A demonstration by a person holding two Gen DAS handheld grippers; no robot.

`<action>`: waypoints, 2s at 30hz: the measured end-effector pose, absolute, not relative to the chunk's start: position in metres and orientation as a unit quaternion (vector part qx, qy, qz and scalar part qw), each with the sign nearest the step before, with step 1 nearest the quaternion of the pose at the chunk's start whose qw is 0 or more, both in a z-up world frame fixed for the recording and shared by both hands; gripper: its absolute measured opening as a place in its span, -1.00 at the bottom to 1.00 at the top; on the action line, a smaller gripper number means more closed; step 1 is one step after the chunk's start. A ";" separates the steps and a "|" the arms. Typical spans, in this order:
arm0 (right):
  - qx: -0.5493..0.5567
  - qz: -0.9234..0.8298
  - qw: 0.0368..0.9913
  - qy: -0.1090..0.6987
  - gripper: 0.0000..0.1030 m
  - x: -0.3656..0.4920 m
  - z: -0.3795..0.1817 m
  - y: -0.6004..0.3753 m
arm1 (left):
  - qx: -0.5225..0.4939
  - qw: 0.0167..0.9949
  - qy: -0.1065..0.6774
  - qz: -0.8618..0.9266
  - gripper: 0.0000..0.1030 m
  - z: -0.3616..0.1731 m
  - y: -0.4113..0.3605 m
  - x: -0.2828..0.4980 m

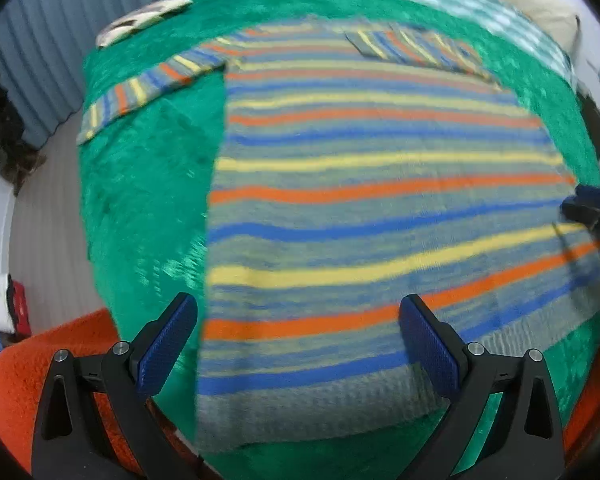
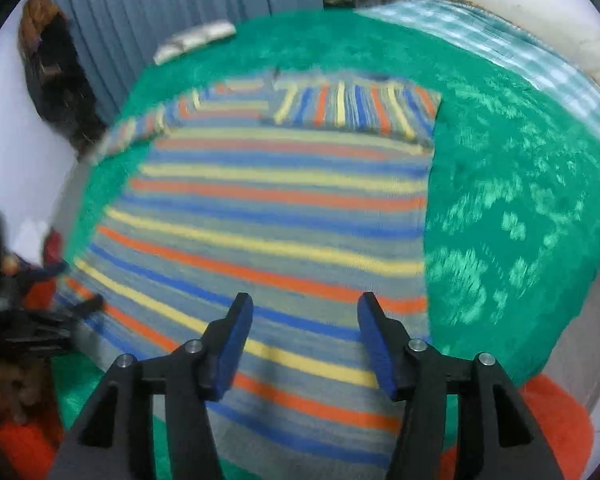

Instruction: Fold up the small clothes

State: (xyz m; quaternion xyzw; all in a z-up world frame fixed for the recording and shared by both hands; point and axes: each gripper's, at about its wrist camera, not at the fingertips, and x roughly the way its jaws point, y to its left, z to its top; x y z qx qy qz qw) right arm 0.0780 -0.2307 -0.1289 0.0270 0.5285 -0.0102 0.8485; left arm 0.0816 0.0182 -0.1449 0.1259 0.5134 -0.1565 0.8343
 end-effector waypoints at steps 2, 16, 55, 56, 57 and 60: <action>0.019 -0.003 0.824 0.566 0.36 0.078 -0.154 -0.226 | 0.139 0.828 0.520 -0.156 0.97 -0.153 0.014 0.079; 0.049 -0.029 0.850 0.524 0.37 0.067 -0.136 -0.238 | 0.095 0.845 0.510 -0.133 0.97 -0.131 0.029 0.088; 0.017 -0.044 0.853 0.520 0.42 0.068 -0.141 -0.229 | -0.279 0.805 0.522 -0.032 0.94 -0.141 0.262 0.290; 0.015 -0.043 0.852 0.521 0.43 0.068 -0.142 -0.227 | -0.294 0.799 0.523 -0.036 0.93 -0.147 0.268 0.296; 0.011 -0.043 0.851 0.523 0.43 0.069 -0.144 -0.225 | -0.311 0.792 0.524 -0.043 0.91 -0.154 0.272 0.302; 0.002 -0.042 0.850 0.525 0.48 0.073 -0.147 -0.221 | -0.363 0.769 0.524 -0.043 0.66 -0.176 0.277 0.320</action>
